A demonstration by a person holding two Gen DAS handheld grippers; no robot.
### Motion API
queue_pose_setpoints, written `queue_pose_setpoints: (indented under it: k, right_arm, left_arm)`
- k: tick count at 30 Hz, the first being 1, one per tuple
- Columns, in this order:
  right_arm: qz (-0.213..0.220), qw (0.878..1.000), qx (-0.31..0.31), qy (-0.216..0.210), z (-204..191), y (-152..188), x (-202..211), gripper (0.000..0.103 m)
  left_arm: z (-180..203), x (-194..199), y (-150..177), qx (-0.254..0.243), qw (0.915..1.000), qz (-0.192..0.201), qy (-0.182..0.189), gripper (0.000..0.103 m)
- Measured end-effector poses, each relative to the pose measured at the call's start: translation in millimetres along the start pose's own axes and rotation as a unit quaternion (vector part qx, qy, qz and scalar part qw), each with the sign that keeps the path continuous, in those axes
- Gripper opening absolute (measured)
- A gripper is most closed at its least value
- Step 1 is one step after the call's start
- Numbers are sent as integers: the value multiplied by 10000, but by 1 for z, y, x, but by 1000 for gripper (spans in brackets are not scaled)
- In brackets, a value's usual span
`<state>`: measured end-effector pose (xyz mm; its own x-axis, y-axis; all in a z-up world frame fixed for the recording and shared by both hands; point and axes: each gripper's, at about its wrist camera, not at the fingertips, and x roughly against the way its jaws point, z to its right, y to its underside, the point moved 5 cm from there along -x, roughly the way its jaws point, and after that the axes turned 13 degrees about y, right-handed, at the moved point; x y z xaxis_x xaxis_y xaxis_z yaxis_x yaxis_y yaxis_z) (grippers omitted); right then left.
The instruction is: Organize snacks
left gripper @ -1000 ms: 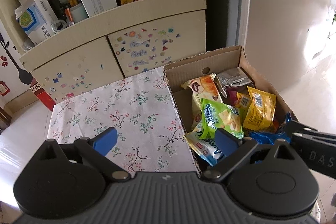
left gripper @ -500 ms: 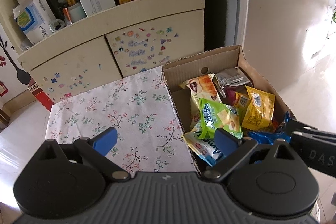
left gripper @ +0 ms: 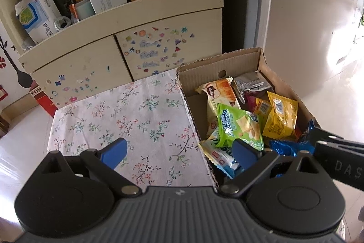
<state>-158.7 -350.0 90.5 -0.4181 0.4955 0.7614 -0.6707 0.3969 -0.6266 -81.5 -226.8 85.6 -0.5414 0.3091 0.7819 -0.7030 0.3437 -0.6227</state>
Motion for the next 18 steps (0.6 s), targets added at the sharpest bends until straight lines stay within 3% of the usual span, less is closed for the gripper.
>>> queue_pose_setpoints:
  k: [18]
  right_arm:
    - [103,9999,98,19,-9,5,10,103]
  left_arm:
    - [-8,6,8,18,10000,-16,3,98]
